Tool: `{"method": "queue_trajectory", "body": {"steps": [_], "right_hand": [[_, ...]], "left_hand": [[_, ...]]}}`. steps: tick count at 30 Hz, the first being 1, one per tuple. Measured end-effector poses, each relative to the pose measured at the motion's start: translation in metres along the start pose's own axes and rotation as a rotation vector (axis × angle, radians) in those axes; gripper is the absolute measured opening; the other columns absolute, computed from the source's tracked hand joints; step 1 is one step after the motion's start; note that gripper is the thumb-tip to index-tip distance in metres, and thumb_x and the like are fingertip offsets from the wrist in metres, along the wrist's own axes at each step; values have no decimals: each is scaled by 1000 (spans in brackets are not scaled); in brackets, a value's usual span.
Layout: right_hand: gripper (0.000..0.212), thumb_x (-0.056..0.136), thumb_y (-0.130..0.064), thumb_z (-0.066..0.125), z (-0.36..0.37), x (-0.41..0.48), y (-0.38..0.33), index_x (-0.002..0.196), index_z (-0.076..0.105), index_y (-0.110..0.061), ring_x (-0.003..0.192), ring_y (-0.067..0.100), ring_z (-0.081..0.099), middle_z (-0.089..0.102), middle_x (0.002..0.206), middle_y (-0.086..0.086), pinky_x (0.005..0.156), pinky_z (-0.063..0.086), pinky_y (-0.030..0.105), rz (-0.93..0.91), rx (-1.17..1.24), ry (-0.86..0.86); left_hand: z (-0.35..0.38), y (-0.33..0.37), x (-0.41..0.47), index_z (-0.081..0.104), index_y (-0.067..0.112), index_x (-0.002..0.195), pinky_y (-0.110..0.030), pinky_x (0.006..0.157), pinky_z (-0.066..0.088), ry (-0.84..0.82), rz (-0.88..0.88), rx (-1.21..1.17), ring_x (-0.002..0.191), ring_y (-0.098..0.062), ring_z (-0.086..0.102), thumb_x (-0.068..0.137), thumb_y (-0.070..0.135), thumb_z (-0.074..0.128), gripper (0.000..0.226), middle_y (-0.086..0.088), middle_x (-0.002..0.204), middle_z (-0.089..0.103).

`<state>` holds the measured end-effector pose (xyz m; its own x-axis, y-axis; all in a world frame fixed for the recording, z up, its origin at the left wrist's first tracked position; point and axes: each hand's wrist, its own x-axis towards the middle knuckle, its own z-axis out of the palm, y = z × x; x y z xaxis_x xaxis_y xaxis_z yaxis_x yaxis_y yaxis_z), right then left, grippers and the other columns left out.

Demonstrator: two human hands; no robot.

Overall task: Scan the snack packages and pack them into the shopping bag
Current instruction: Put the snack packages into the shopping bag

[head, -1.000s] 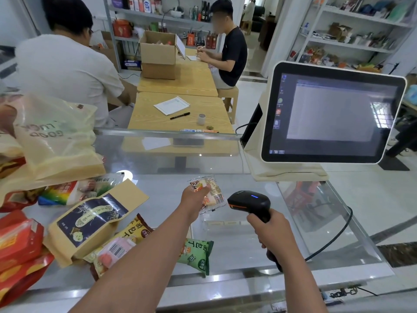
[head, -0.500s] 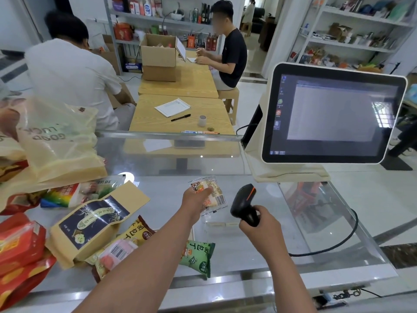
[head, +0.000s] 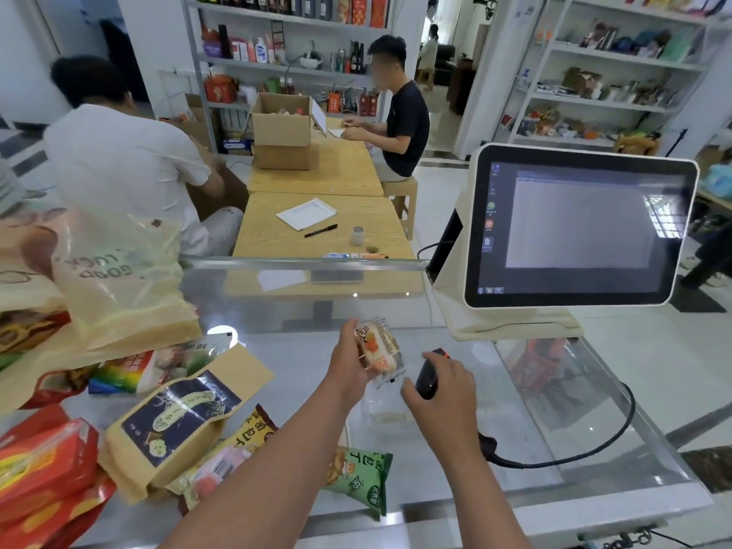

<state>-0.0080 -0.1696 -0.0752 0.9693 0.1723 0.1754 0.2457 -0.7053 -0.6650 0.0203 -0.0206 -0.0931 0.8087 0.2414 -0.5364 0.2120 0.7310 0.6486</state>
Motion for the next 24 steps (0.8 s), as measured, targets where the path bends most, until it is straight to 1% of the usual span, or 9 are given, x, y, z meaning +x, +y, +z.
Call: {"method": "queue_trajectory", "body": {"steps": [2,7,10,12,14,16,18,20,24], "right_hand": [[42,81,-27,70,9,6,-18,120,56,-22,105,8,45,52,109,-10,91,37,22,-78,117,-81],[39,86,-27,68,39,13,-59,117,48,-40,101,-4,49,52,106,-25,77,35,3,-70,346,-207],[32,94,-23,56,57,16,-80,125,52,-29,95,6,57,61,106,-10,74,41,16,-20,415,-155],[17,97,-24,50,65,19,-100,112,58,-24,80,13,59,64,92,-1,63,44,24,43,475,-159],[9,96,-22,51,75,20,-125,99,59,-22,79,23,62,65,89,7,65,49,31,96,567,-196],[10,94,-17,52,84,19,-155,96,61,-21,85,23,63,65,95,6,70,56,34,139,698,-268],[12,93,-13,53,95,16,-183,92,61,-22,85,21,63,64,96,3,70,57,33,178,796,-368],[14,93,-11,54,103,12,-207,87,59,-23,83,20,62,62,94,2,70,57,35,191,844,-461],[11,89,-14,58,130,0,-240,99,62,-16,89,26,65,65,100,9,75,56,46,201,845,-616]], "left_hand": [[-1,9,-6,62,3,114,-40,78,52,-33,-16,-52,103,-30,59,97,53,33,60,-16,100,64],[-17,40,-24,63,3,115,-38,79,53,-113,29,-29,96,-24,61,99,54,20,69,-15,104,64],[-39,70,-34,62,7,121,-39,85,53,-90,59,36,107,-24,62,100,49,27,59,-13,118,66],[-55,94,-44,63,9,114,-39,81,55,-42,96,82,103,-24,64,100,41,36,44,-12,116,67],[-70,119,-60,64,11,103,-36,78,55,35,161,143,91,-22,65,99,32,45,28,-11,107,68],[-90,142,-74,63,14,102,-29,67,54,191,310,318,79,-18,63,95,22,54,14,-8,102,68],[-117,161,-86,59,22,100,-24,62,49,393,537,561,80,-16,61,91,18,59,10,0,99,65],[-150,174,-99,57,25,104,-25,69,45,584,768,782,87,-15,57,87,17,63,20,8,97,60],[-220,198,-115,62,23,114,-39,86,36,1129,1027,1480,103,-28,47,66,-1,67,54,-5,113,59]]}}
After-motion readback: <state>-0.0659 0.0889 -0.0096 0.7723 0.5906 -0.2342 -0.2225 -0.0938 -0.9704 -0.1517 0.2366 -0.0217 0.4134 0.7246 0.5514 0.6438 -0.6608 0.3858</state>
